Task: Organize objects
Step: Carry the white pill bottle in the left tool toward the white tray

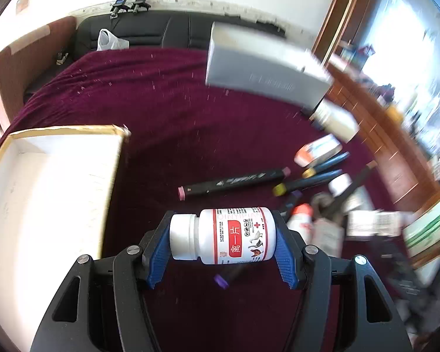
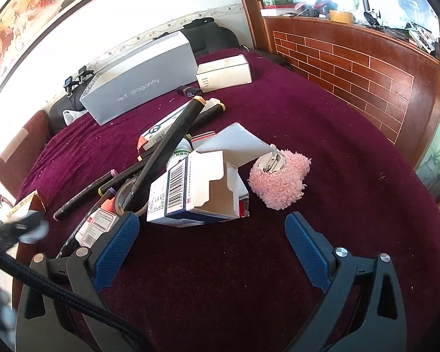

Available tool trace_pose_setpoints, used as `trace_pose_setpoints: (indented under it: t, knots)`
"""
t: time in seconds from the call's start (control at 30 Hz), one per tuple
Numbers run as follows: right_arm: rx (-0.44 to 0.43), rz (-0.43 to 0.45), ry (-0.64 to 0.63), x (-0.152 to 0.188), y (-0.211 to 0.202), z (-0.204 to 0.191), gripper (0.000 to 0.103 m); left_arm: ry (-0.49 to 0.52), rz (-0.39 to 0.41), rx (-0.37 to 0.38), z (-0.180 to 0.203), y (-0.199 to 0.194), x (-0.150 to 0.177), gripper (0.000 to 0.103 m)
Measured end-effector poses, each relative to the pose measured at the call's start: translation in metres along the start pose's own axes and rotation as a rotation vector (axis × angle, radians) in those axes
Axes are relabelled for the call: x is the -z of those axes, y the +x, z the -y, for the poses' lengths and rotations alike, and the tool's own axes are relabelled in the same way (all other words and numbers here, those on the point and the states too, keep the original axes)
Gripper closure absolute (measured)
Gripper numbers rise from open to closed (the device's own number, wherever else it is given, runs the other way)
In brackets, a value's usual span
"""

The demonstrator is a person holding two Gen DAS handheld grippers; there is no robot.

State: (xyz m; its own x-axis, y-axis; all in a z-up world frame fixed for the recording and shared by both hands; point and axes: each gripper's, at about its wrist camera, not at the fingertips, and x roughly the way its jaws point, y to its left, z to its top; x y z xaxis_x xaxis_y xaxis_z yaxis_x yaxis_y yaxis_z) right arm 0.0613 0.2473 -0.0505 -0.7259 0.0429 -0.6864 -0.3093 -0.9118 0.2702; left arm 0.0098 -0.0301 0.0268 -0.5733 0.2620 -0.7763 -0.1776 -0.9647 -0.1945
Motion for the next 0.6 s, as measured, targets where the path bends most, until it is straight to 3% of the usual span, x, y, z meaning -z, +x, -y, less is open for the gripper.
trace_pose_setpoints:
  t: [0.13,0.2,0.33,0.47,0.6]
  knots:
    - [0.01,-0.007,-0.1,-0.012,-0.024,-0.018,0.009,0.0,0.1,0.067,-0.01,-0.063,-0.008,0.047]
    - [-0.022,0.051,-0.161,-0.032,-0.064,-0.034,0.009,-0.003,0.14,0.119,-0.017,-0.095,-0.016,0.047]
    - [-0.043,0.25,-0.303,-0.094,-0.174,-0.08,0.009,-0.021,0.24,0.219,-0.03,-0.163,-0.041,0.047]
    - [-0.111,0.365,-0.333,-0.161,-0.276,-0.115,0.008,0.006,0.362,0.321,-0.042,-0.247,-0.06,0.047]
    - [-0.111,0.511,-0.353,-0.225,-0.396,-0.15,0.007,0.058,0.458,0.319,-0.053,-0.327,-0.09,0.046]
